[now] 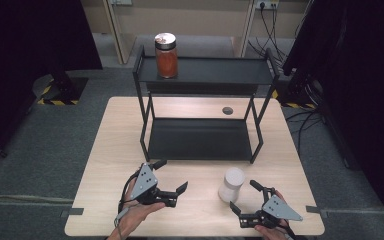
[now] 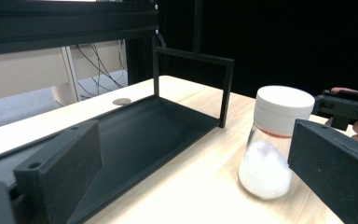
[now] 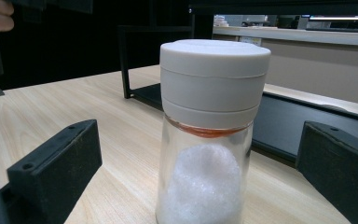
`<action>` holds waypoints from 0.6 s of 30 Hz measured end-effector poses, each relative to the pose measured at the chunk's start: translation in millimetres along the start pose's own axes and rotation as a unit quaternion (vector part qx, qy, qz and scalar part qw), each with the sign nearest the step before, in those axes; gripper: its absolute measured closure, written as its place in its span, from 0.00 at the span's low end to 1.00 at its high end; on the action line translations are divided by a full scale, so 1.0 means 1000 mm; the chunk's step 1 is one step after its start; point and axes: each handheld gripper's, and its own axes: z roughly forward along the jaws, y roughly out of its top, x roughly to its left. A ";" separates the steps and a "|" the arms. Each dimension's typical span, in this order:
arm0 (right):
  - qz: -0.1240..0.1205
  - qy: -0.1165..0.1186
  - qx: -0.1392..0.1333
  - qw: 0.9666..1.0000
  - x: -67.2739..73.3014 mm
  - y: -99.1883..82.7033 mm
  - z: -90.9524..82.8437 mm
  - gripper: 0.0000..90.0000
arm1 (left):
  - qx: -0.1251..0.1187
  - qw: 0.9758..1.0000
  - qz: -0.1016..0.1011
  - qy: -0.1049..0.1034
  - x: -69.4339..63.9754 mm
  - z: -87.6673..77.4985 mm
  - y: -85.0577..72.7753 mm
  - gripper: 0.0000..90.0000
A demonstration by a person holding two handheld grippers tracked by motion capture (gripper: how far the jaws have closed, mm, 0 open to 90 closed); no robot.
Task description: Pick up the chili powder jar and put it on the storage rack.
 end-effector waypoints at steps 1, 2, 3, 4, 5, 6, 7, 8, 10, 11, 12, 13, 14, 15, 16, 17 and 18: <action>0.000 0.000 0.000 1.000 0.000 0.000 0.000 0.00 | 0.001 1.000 -0.001 0.000 0.000 0.000 -0.002 0.03; 0.000 0.000 0.000 1.000 0.000 0.000 0.000 0.00 | 0.000 1.000 -0.002 0.001 -0.001 -0.001 -0.004 0.03; 0.000 0.000 0.000 1.000 0.000 0.000 0.000 0.00 | 0.000 1.000 -0.003 0.001 -0.001 -0.001 -0.006 0.03; 0.000 0.000 0.000 1.000 0.000 0.000 0.000 0.00 | 0.000 1.000 -0.003 0.001 -0.001 -0.002 -0.008 0.03; 0.000 0.000 0.000 1.000 0.000 0.000 0.000 0.00 | 0.000 1.000 -0.003 0.001 -0.001 -0.002 -0.009 0.03; 0.000 0.000 0.000 1.000 0.000 0.000 0.000 0.00 | 0.000 1.000 -0.005 0.003 -0.001 -0.002 -0.012 0.03; 0.000 0.000 0.000 1.000 0.000 0.000 0.000 0.00 | 0.000 1.000 -0.006 0.003 -0.001 -0.003 -0.013 0.03; 0.000 0.000 0.000 1.000 0.000 0.000 0.000 0.00 | 0.000 1.000 -0.007 0.003 -0.001 -0.003 -0.015 0.03; 0.000 0.000 0.000 1.000 0.000 0.000 0.000 0.00 | -0.001 1.000 -0.011 0.005 -0.001 -0.004 -0.019 0.03; 0.000 0.000 0.000 1.000 0.000 0.000 0.000 0.00 | -0.001 1.000 -0.012 0.004 -0.001 -0.005 -0.021 0.03; 0.000 0.000 0.000 1.000 0.000 0.000 0.000 0.00 | -0.002 1.000 -0.012 0.005 -0.001 -0.006 -0.023 0.03; 0.000 0.000 0.000 1.000 0.000 0.000 0.000 0.00 | -0.001 1.000 -0.012 0.006 -0.001 -0.006 -0.024 0.03; 0.000 0.000 0.000 1.000 0.000 0.000 0.000 0.00 | -0.002 1.000 -0.011 0.008 -0.001 -0.007 -0.027 0.03; 0.000 0.000 0.000 1.000 0.000 0.000 0.000 0.00 | -0.003 1.000 -0.011 0.008 -0.002 -0.007 -0.028 0.03; 0.000 0.000 0.000 1.000 0.000 0.000 0.000 0.00 | -0.004 1.000 -0.011 0.008 -0.002 -0.008 -0.030 0.03; 0.000 0.000 0.000 1.000 0.000 0.000 0.000 0.00 | -0.005 1.000 -0.011 0.008 -0.002 -0.008 -0.032 0.03; 0.000 0.000 0.000 1.000 0.000 0.000 0.000 0.00 | -0.006 1.000 -0.010 0.009 -0.002 -0.008 -0.033 0.03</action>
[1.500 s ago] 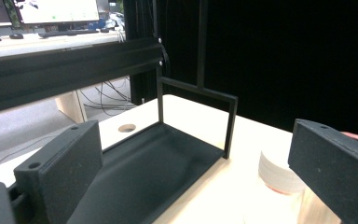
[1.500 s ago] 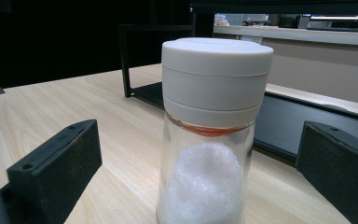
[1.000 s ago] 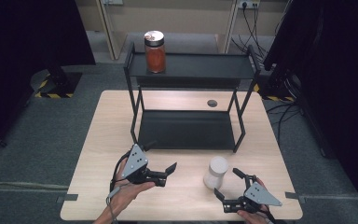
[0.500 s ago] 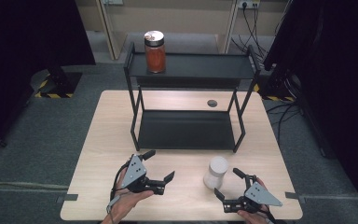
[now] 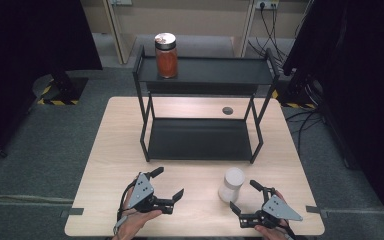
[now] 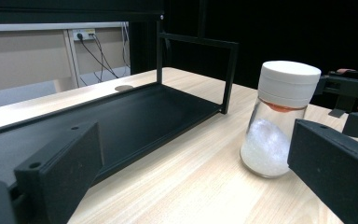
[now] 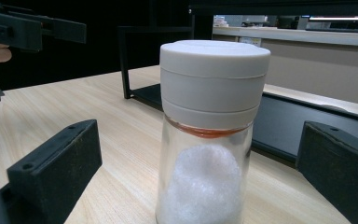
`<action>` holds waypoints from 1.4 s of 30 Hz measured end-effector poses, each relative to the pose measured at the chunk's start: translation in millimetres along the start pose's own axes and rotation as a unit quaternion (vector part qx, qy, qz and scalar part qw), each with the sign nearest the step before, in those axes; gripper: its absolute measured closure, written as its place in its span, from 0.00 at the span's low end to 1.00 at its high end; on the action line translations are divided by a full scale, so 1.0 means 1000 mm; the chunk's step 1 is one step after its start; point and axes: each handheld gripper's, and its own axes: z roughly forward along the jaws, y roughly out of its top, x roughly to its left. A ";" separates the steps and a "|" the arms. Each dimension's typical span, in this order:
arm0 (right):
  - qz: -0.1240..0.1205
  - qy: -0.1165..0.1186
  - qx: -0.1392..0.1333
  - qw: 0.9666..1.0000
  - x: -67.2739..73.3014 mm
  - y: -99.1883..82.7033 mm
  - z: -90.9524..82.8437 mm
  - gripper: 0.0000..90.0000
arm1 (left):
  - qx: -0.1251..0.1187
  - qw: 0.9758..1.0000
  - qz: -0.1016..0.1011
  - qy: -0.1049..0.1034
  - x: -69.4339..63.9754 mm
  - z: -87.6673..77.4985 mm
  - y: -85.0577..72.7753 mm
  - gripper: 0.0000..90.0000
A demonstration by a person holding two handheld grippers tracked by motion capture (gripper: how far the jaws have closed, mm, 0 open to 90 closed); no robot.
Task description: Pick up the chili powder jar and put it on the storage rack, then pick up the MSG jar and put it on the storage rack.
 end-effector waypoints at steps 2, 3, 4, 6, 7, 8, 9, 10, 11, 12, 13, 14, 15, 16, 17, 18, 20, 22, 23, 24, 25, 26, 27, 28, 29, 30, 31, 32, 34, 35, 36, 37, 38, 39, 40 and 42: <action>0.000 0.000 0.000 1.000 0.000 0.000 0.000 0.00 | -0.001 1.000 0.000 0.001 -0.001 -0.001 -0.003 0.03; 0.000 0.000 0.000 1.000 0.000 0.000 0.000 0.00 | -0.001 1.000 0.000 0.001 -0.001 -0.001 -0.003 0.03; 0.000 0.000 0.000 1.000 0.000 0.000 0.000 0.00 | -0.001 1.000 0.003 0.001 -0.002 -0.001 -0.007 0.03; 0.001 0.000 0.000 1.000 0.000 0.000 0.000 0.00 | -0.002 1.000 0.003 0.002 -0.003 -0.002 -0.010 0.03; 0.001 0.000 0.000 1.000 0.000 0.000 0.000 0.00 | -0.003 1.000 0.002 0.002 -0.003 -0.002 -0.012 0.03; 0.001 0.000 0.000 1.000 0.000 0.000 0.000 0.00 | -0.004 1.000 0.003 0.002 -0.004 -0.003 -0.014 0.03; 0.001 0.000 0.000 1.000 0.000 0.000 0.000 0.00 | -0.004 1.000 0.006 0.004 -0.004 -0.003 -0.015 0.03; 0.002 0.000 0.000 1.000 0.000 0.000 0.000 0.00 | -0.004 1.000 0.007 0.004 -0.005 -0.003 -0.016 0.03; 0.002 0.001 -0.001 1.000 -0.001 0.000 0.000 0.00 | -0.003 1.000 0.007 0.004 -0.005 -0.003 -0.017 0.03; 0.002 0.001 0.000 1.000 -0.001 0.000 0.000 0.00 | -0.003 1.000 0.007 0.004 -0.005 -0.003 -0.017 0.03; 0.002 0.000 -0.001 1.000 -0.001 0.000 0.000 0.00 | -0.002 1.000 0.006 0.005 -0.006 -0.004 -0.019 0.03; 0.002 0.000 -0.001 1.000 -0.001 0.000 0.000 0.00 | -0.003 1.000 0.005 0.005 -0.007 -0.005 -0.020 0.03; 0.002 0.000 -0.001 1.000 -0.001 -0.001 0.000 0.00 | -0.004 1.000 0.005 0.005 -0.007 -0.005 -0.021 0.04; 0.002 0.001 -0.002 1.000 -0.001 -0.001 0.000 0.00 | -0.004 1.000 0.004 0.004 -0.008 -0.005 -0.022 0.04; 0.003 0.001 -0.002 1.000 -0.001 -0.001 0.000 0.00 | -0.004 1.000 0.005 0.005 -0.009 -0.006 -0.024 0.04; 0.003 0.002 -0.002 1.000 -0.001 -0.001 0.000 0.00 | -0.005 1.000 0.008 0.006 -0.009 -0.006 -0.025 0.04; 0.002 0.003 -0.003 1.000 -0.001 -0.001 0.000 0.00 | -0.006 1.000 0.008 0.007 -0.010 -0.006 -0.026 0.04; 0.002 0.003 -0.003 1.000 -0.001 -0.001 0.000 0.00 | -0.008 1.000 0.010 0.008 -0.011 -0.008 -0.027 0.04; 0.003 0.003 -0.004 1.000 -0.001 -0.001 0.000 0.00 | -0.008 1.000 0.012 0.009 -0.011 -0.008 -0.027 0.04; 0.003 0.002 -0.004 1.000 -0.002 -0.001 0.000 0.00 | -0.008 1.000 0.012 0.009 -0.011 -0.008 -0.027 0.04; 0.004 0.003 -0.004 1.000 -0.002 -0.002 0.000 0.00 | -0.009 1.000 0.011 0.009 -0.011 -0.007 -0.028 0.04; 0.005 0.003 -0.005 1.000 -0.002 -0.002 0.000 0.00 | -0.007 1.000 0.013 0.009 -0.012 -0.007 -0.029 0.04; 0.006 0.003 -0.005 1.000 -0.002 -0.002 0.000 0.00 | -0.007 1.000 0.013 0.010 -0.012 -0.007 -0.029 0.04; 0.006 0.003 -0.005 1.000 -0.002 -0.002 -0.001 0.00 | -0.006 1.000 0.015 0.010 -0.012 -0.007 -0.030 0.04; 0.006 0.004 -0.005 1.000 -0.002 -0.002 -0.001 0.00 | -0.006 1.000 0.015 0.010 -0.013 -0.007 -0.030 0.04; 0.005 0.004 -0.005 1.000 -0.002 -0.002 -0.001 0.00 | -0.007 1.000 0.015 0.011 -0.013 -0.008 -0.031 0.04; 0.005 0.004 -0.005 1.000 -0.002 -0.002 -0.001 0.00 | -0.008 1.000 0.015 0.012 -0.014 -0.008 -0.031 0.04; 0.004 0.004 -0.005 1.000 -0.002 -0.002 -0.001 0.00 | -0.009 1.000 0.015 0.014 -0.014 -0.009 -0.031 0.04; 0.004 0.004 -0.005 1.000 -0.002 -0.002 -0.001 0.00 | -0.010 1.000 0.014 0.015 -0.014 -0.010 -0.032 0.04; 0.004 0.004 -0.005 1.000 -0.002 -0.002 -0.001 0.00 | -0.010 1.000 0.014 0.015 -0.014 -0.010 -0.032 0.04; 0.004 0.004 -0.005 1.000 -0.002 -0.002 -0.001 0.00 | -0.010 1.000 0.013 0.015 -0.014 -0.010 -0.032 0.04; 0.004 0.004 -0.004 1.000 -0.002 -0.001 -0.001 0.00 | -0.009 1.000 0.012 0.015 -0.013 -0.009 -0.032 0.04; 0.003 0.003 -0.004 1.000 -0.002 -0.001 -0.001 0.00 | -0.009 1.000 0.011 0.015 -0.013 -0.009 -0.032 0.04; 0.003 0.003 -0.004 1.000 -0.002 -0.001 -0.001 0.00 | -0.008 1.000 0.011 0.015 -0.013 -0.009 -0.032 0.04; 0.003 0.003 -0.004 1.000 -0.002 -0.001 -0.001 0.00 | -0.007 1.000 0.010 0.015 -0.013 -0.009 -0.033 0.04; 0.004 0.003 -0.004 1.000 -0.002 -0.001 -0.001 0.00 | -0.007 1.000 0.010 0.015 -0.013 -0.009 -0.033 0.04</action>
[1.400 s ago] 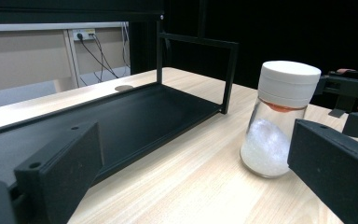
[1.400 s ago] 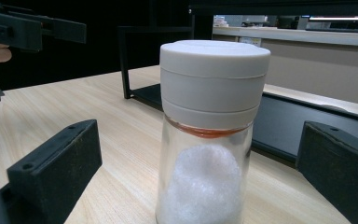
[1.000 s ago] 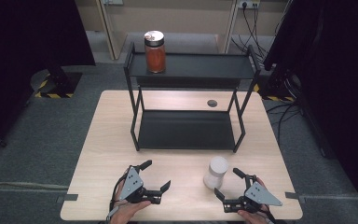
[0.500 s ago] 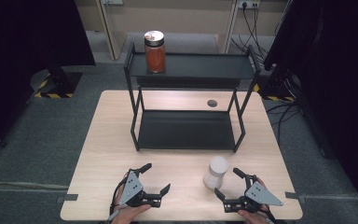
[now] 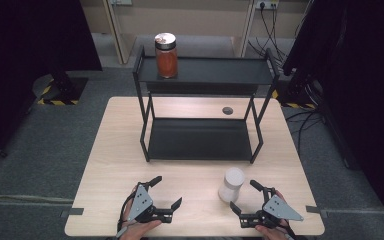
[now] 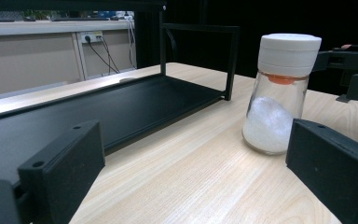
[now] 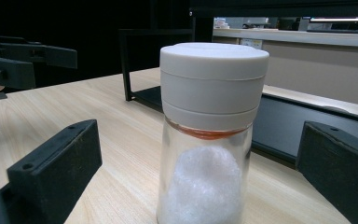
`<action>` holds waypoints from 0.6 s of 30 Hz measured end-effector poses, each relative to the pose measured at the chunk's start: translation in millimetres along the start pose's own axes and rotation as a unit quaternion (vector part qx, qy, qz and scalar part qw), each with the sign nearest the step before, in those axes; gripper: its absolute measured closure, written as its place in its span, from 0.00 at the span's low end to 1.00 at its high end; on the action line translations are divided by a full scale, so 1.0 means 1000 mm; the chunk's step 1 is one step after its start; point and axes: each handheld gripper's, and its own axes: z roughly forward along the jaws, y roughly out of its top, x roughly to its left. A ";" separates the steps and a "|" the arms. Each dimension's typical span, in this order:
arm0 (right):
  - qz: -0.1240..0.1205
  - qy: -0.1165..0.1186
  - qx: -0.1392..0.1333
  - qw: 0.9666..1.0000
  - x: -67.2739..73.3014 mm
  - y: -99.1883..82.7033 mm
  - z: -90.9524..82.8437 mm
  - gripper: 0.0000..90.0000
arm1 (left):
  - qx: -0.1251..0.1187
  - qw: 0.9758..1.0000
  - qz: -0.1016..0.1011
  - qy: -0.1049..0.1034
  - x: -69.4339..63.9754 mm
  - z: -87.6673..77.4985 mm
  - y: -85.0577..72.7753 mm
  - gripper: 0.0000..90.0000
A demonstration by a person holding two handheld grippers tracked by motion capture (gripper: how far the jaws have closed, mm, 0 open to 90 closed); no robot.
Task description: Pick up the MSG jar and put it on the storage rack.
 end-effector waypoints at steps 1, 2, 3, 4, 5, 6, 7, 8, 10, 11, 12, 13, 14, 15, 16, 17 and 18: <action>0.001 0.000 0.000 1.000 0.000 0.000 0.000 0.00 | 0.001 1.000 -0.001 0.002 0.000 0.000 0.000 0.04; 0.001 0.000 0.000 1.000 0.000 0.000 0.000 0.00 | 0.001 1.000 -0.001 0.002 0.000 0.000 0.000 0.04; 0.002 0.000 -0.001 1.000 -0.001 0.000 0.000 0.00 | 0.001 1.000 -0.002 0.003 0.000 0.000 0.000 0.04; 0.002 0.000 -0.001 1.000 -0.001 0.000 0.000 0.00 | 0.001 1.000 -0.003 0.003 0.000 0.000 -0.001 0.04; 0.003 0.000 -0.001 1.000 -0.001 0.000 0.000 0.00 | 0.000 1.000 -0.004 0.003 0.000 0.001 -0.001 0.04; 0.003 -0.001 -0.001 1.000 -0.001 0.000 0.000 0.00 | 0.001 1.000 -0.003 0.003 0.000 0.001 -0.001 0.04; 0.003 -0.001 -0.001 1.000 -0.001 0.000 0.000 0.00 | 0.001 1.000 -0.003 0.002 0.000 0.001 -0.001 0.04; 0.003 -0.001 -0.001 1.000 -0.001 0.000 0.000 0.00 | 0.001 1.000 -0.002 0.001 0.000 0.001 -0.001 0.04; 0.002 -0.003 0.000 1.000 0.000 0.000 0.000 0.00 | 0.000 1.000 0.000 0.000 -0.001 0.000 -0.001 0.04; 0.003 -0.004 0.000 1.000 0.000 0.000 0.000 0.00 | 0.000 1.000 0.000 0.000 -0.001 0.000 -0.001 0.04; 0.003 -0.005 0.000 1.000 0.000 0.000 0.000 0.00 | 0.000 1.000 0.000 0.000 -0.001 0.000 -0.001 0.04; 0.003 -0.006 0.000 1.000 0.000 0.000 0.000 0.00 | 0.000 1.000 0.000 0.000 -0.001 0.000 -0.001 0.04; 0.003 -0.007 0.000 1.000 0.000 0.000 0.000 0.00 | 0.000 1.000 0.000 0.000 -0.001 0.000 -0.001 0.04; 0.003 -0.007 0.000 1.000 -0.001 0.000 0.000 0.00 | 0.000 1.000 0.000 0.001 -0.001 0.000 -0.001 0.04; 0.003 -0.008 0.001 1.000 -0.001 0.000 0.001 0.00 | 0.000 1.000 0.000 0.001 -0.001 0.000 -0.001 0.04; 0.003 -0.008 0.001 1.000 -0.001 0.001 0.001 0.00 | 0.001 1.000 0.000 0.001 0.000 -0.001 -0.001 0.04; 0.002 -0.010 0.001 1.000 0.000 0.001 0.002 0.00 | 0.001 1.000 0.001 0.001 -0.001 -0.001 -0.002 0.04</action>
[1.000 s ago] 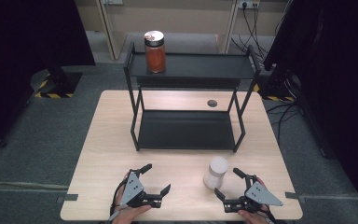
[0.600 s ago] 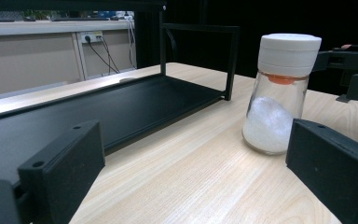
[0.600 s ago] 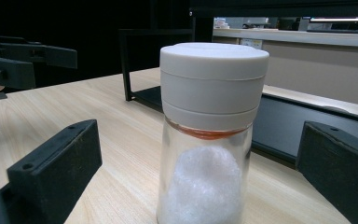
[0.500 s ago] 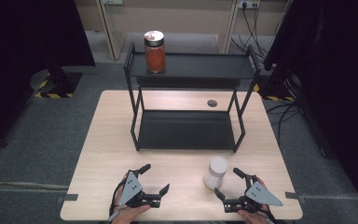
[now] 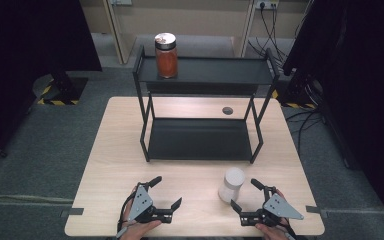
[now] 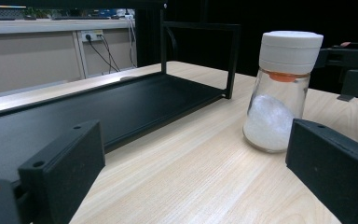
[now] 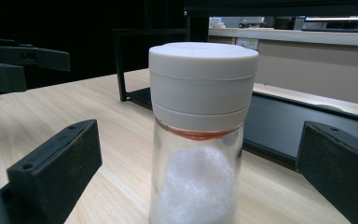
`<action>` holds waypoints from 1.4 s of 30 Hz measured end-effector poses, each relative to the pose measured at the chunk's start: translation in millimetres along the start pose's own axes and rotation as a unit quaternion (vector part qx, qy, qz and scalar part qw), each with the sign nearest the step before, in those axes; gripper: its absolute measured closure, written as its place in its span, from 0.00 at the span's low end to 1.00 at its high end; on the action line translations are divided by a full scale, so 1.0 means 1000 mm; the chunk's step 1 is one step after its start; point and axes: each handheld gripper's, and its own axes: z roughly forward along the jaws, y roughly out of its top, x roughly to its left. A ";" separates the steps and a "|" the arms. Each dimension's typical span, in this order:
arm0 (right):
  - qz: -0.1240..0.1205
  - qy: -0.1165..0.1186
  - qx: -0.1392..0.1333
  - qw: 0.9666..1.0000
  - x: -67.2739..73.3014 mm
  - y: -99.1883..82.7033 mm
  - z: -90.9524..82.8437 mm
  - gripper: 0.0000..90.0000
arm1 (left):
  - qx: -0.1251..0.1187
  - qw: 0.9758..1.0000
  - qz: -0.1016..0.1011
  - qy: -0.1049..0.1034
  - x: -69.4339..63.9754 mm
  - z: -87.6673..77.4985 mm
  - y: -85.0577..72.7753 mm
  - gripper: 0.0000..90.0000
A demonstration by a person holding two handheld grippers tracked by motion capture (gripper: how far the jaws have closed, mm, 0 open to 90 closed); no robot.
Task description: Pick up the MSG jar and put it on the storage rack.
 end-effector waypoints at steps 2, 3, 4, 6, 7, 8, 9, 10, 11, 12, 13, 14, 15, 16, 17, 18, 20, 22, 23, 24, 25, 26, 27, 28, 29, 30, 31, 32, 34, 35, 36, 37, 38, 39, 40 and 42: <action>0.000 -0.001 -0.001 1.000 0.000 0.000 0.001 0.00 | 0.000 1.000 0.000 0.001 0.000 -0.001 0.000 0.04; 0.000 -0.001 -0.001 1.000 0.000 0.001 0.002 0.00 | 0.000 1.000 -0.001 0.002 0.000 -0.001 0.000 0.04; 0.000 -0.002 0.000 1.000 0.000 0.001 0.002 0.00 | -0.001 1.000 -0.002 0.002 0.001 -0.001 0.000 0.04; 0.000 -0.002 0.000 1.000 0.000 0.001 0.003 0.00 | -0.001 1.000 -0.002 0.002 0.001 -0.001 0.000 0.04; 0.000 -0.002 0.000 1.000 0.000 0.001 0.004 0.00 | -0.002 1.000 -0.001 0.002 0.001 -0.001 0.000 0.04; 0.000 -0.002 0.001 1.000 0.000 0.002 0.005 0.00 | -0.002 1.000 -0.001 0.002 0.001 -0.001 0.000 0.04; -0.001 -0.003 0.002 1.000 0.000 0.002 0.006 0.00 | -0.001 1.000 -0.001 0.003 0.001 -0.001 0.000 0.04; -0.001 -0.003 0.002 1.000 0.000 0.002 0.006 0.00 | -0.001 1.000 -0.001 0.003 0.001 -0.001 0.000 0.04; 0.000 -0.005 0.003 1.000 0.000 0.002 0.007 0.00 | -0.001 1.000 -0.001 0.004 0.001 -0.001 0.000 0.04; 0.000 -0.005 0.003 1.000 0.000 0.002 0.007 0.00 | -0.001 1.000 -0.001 0.004 0.001 -0.001 0.000 0.04; 0.001 -0.007 0.003 1.000 0.000 0.002 0.008 0.01 | 0.000 1.000 -0.002 0.004 0.001 -0.001 0.000 0.04; 0.002 -0.007 0.005 1.000 0.000 0.002 0.009 0.01 | -0.001 1.000 -0.002 0.005 0.001 -0.001 0.000 0.04; 0.002 -0.007 0.005 1.000 0.001 0.003 0.010 0.01 | -0.002 1.000 -0.003 0.006 0.001 -0.001 -0.001 0.04; 0.001 -0.007 0.004 1.000 0.001 0.003 0.011 0.01 | -0.003 1.000 -0.003 0.007 0.001 -0.001 -0.001 0.04; 0.000 -0.006 0.004 1.000 0.001 0.004 0.013 0.02 | -0.003 1.000 -0.003 0.007 0.001 -0.001 -0.001 0.04; -0.002 -0.005 0.002 1.000 0.001 0.004 0.015 0.02 | -0.003 1.000 -0.003 0.007 0.001 -0.001 -0.001 0.04; -0.004 -0.004 0.002 1.000 0.001 0.006 0.019 0.04 | -0.002 1.000 -0.004 0.007 0.001 -0.001 -0.001 0.04; -0.007 -0.001 0.005 1.000 0.002 0.007 0.022 0.05 | -0.002 1.000 -0.005 0.006 0.001 -0.001 -0.001 0.04; -0.007 -0.001 0.005 1.000 0.002 0.007 0.022 0.05 | -0.002 1.000 -0.005 0.006 0.001 -0.001 -0.001 0.04; -0.009 0.001 0.008 1.000 0.002 0.008 0.025 0.06 | -0.001 1.000 -0.004 0.005 0.001 -0.001 -0.001 0.04; -0.010 0.002 0.008 1.000 0.002 0.008 0.026 0.07 | -0.001 1.000 -0.004 0.003 0.001 -0.001 -0.002 0.05; -0.010 0.000 0.009 1.000 0.002 0.008 0.027 0.09 | -0.002 1.000 -0.004 0.003 0.001 -0.001 -0.001 0.05; -0.007 0.000 0.010 1.000 0.002 0.008 0.028 0.11 | -0.003 1.000 -0.004 0.003 0.001 -0.001 -0.001 0.05; -0.006 0.000 0.010 1.000 0.002 0.008 0.029 0.14 | -0.003 1.000 -0.005 0.004 0.001 -0.001 -0.001 0.05; -0.006 -0.002 0.011 1.000 0.002 0.008 0.030 0.16 | -0.003 1.000 -0.005 0.004 0.001 -0.001 -0.002 0.05; -0.006 -0.003 0.011 1.000 0.001 0.008 0.030 0.18 | -0.003 1.000 -0.006 0.004 0.001 -0.001 -0.002 0.05; -0.006 -0.003 0.011 1.000 0.001 0.008 0.030 0.18 | -0.003 1.000 -0.006 0.004 0.001 -0.001 -0.002 0.05; -0.003 -0.003 0.013 1.000 0.001 0.009 0.031 0.22 | -0.002 1.000 -0.006 0.004 0.001 -0.001 -0.002 0.05; 0.000 -0.004 0.018 1.000 0.000 0.011 0.033 0.29 | 0.000 1.000 -0.006 0.002 0.001 -0.001 -0.002 0.05; 0.000 -0.005 0.021 1.000 0.000 0.011 0.034 0.31 | 0.000 1.000 -0.006 0.001 0.001 -0.001 -0.002 0.05; 0.001 -0.006 0.023 1.000 0.000 0.012 0.034 0.34 | 0.000 1.000 -0.006 0.001 0.001 -0.001 -0.002 0.05; 0.005 -0.005 0.024 1.000 -0.001 0.011 0.034 0.37 | 0.000 1.000 -0.006 0.001 0.001 -0.001 -0.002 0.05; 0.008 -0.001 0.024 1.000 -0.002 0.011 0.034 0.38 | 0.000 1.000 -0.006 0.000 0.001 -0.001 -0.002 0.05; 0.007 0.000 0.024 1.000 -0.002 0.012 0.033 0.39 | 0.001 1.000 -0.006 0.000 0.001 0.000 -0.002 0.05; 0.006 0.001 0.024 1.000 -0.002 0.012 0.033 0.39 | 0.001 1.000 -0.006 0.000 0.001 0.000 -0.002 0.05; 0.007 0.001 0.026 1.000 -0.003 0.013 0.033 0.39 | 0.003 1.000 -0.006 0.000 0.002 0.000 -0.003 0.06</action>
